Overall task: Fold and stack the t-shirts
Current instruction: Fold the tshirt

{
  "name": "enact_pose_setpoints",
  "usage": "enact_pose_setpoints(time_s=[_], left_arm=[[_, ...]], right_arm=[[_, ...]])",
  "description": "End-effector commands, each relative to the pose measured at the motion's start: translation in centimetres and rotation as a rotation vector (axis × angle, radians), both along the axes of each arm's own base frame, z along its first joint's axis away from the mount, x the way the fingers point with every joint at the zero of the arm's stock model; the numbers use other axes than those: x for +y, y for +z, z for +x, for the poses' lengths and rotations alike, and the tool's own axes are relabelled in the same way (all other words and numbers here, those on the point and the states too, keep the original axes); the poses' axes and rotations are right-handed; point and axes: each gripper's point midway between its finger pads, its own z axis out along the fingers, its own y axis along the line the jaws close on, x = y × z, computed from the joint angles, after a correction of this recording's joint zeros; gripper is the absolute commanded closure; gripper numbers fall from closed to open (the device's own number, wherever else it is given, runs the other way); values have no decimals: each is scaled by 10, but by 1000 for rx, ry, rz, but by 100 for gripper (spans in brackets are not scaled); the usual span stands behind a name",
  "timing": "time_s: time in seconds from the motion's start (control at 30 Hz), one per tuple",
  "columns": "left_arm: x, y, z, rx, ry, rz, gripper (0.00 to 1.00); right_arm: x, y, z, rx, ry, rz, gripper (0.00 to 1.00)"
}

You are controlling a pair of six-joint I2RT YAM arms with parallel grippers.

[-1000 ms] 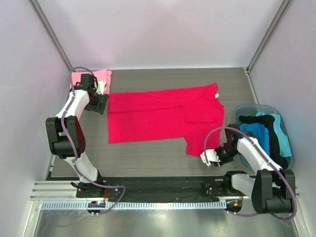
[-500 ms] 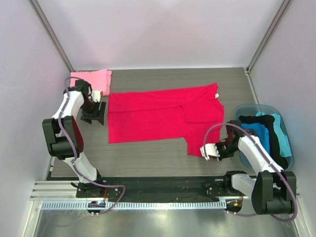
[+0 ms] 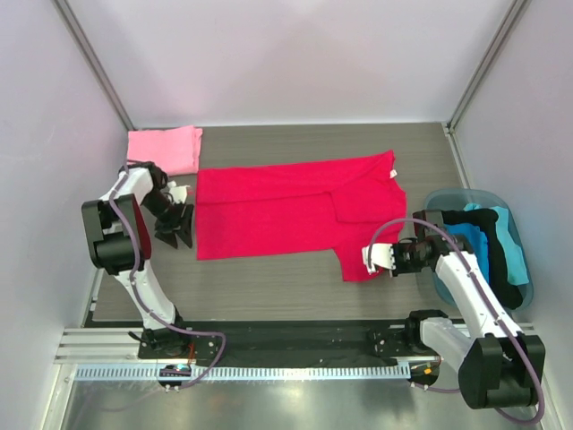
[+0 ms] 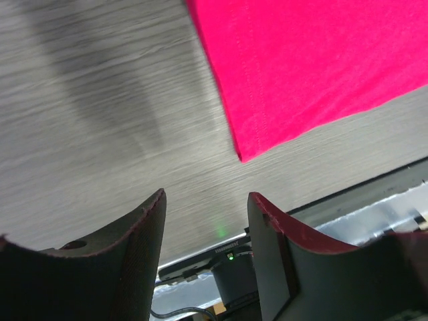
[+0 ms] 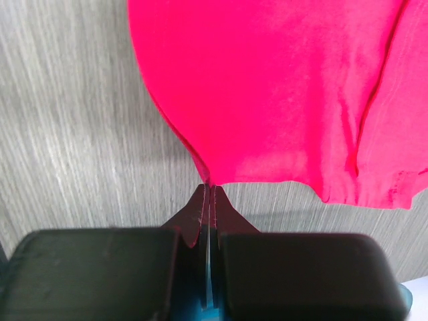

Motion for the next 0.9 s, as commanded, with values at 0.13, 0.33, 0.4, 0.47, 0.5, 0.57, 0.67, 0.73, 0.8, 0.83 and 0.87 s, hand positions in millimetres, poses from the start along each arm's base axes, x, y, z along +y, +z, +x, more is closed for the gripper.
enact_pose_setpoints(time_s=[0.13,0.33,0.4,0.47,0.5,0.57,0.67,0.73,0.8,0.83,0.87], left_arm=[[-24,-5,-5,47,-25,-121,45],[-42,-13,-11,97,-68,-139,46],[-46,-15,-13,106,-79,-141,46],[-47,-18,-16,121,-81,-139,47],[-45,-20,-18,131,-86,-124,47],[-43,-24,-22,142,-95,-108,48],[-39,-32,-31,167,-104,-91,48],[-40,-36,-35,182,-103,-95,50],[-41,-39,-35,185,-98,-98,50],[-43,-39,-35,191,-92,-101,50],[-43,-40,-34,188,-92,-102,50]], right_arm=[[1,3,16,-19,-49,10,99],[-1,1,21,-15,-57,2,99],[0,0,20,-12,-60,5,99],[0,1,21,-15,-67,11,99],[0,0,21,-11,-74,13,99],[-1,0,21,-13,-78,10,99],[-2,-1,19,-15,-82,5,99],[-2,-1,19,-15,-87,4,99],[-2,-1,18,-13,-86,5,99],[-2,-1,18,-13,-88,8,99],[-2,-1,18,-13,-90,8,99]])
